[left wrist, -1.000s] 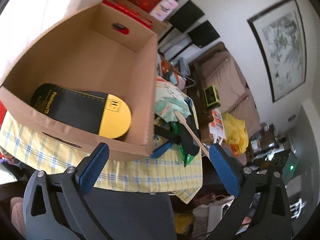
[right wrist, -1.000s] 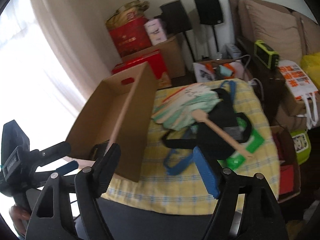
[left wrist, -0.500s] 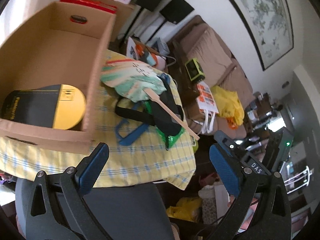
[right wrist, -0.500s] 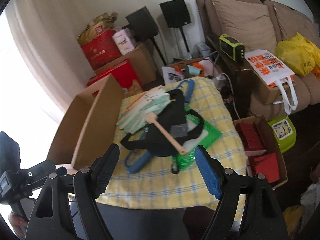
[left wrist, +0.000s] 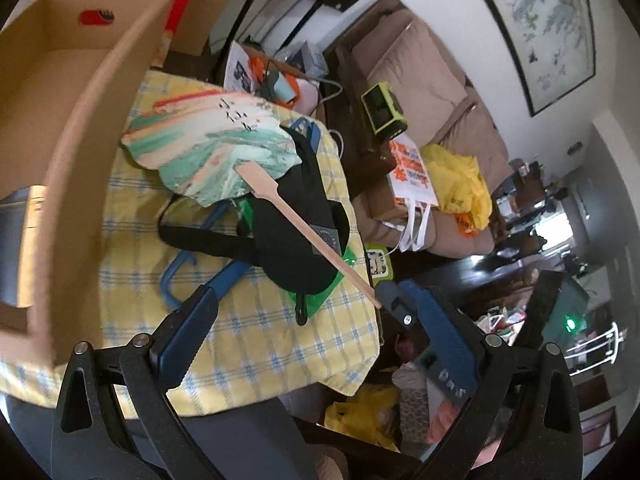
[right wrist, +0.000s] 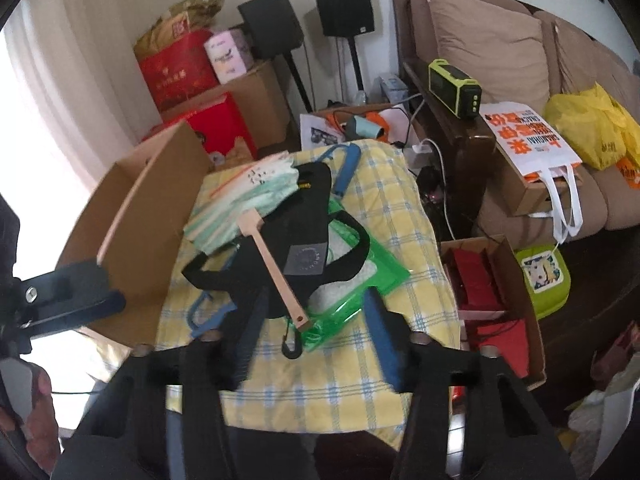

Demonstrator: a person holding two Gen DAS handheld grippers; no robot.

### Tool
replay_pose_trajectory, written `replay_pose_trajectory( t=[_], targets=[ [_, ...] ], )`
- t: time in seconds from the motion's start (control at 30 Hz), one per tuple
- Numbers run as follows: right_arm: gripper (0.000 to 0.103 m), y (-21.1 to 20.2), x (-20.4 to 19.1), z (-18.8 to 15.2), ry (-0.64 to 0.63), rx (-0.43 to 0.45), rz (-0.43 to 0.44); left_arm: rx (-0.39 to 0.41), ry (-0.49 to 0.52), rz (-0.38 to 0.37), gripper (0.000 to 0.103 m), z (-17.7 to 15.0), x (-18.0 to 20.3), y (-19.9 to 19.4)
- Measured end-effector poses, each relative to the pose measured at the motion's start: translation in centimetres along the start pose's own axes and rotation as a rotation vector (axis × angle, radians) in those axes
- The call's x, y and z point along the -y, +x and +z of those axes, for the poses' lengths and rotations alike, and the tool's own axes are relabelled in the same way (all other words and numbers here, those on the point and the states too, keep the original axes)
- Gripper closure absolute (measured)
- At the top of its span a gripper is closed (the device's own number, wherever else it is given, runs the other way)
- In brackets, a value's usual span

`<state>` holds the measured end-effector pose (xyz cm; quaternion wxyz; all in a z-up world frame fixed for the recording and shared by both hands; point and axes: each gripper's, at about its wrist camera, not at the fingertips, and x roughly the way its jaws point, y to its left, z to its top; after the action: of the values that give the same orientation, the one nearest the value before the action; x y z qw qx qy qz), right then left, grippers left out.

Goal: Organize objects
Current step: 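Reach the right gripper to the wooden handle of the marbled fan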

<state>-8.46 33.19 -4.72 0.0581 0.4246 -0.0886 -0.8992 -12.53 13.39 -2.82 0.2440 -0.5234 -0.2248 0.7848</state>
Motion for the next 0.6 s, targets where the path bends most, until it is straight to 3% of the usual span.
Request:
replay_pose_trajectory(
  t=[0.27, 0.6],
  targets=[
    [0.061, 2.0, -1.0, 0.4, -0.092, -0.028, -0.013, -0.064, -0.077, 0.018, 0.018, 1.4, -0.9, 4.6],
    [0.064, 4.3, -1.4, 0.4, -0.115, -0.078, 0.037, -0.121, -0.126, 0.014, 0.024, 1.8, -1.8, 7.8]
  ],
)
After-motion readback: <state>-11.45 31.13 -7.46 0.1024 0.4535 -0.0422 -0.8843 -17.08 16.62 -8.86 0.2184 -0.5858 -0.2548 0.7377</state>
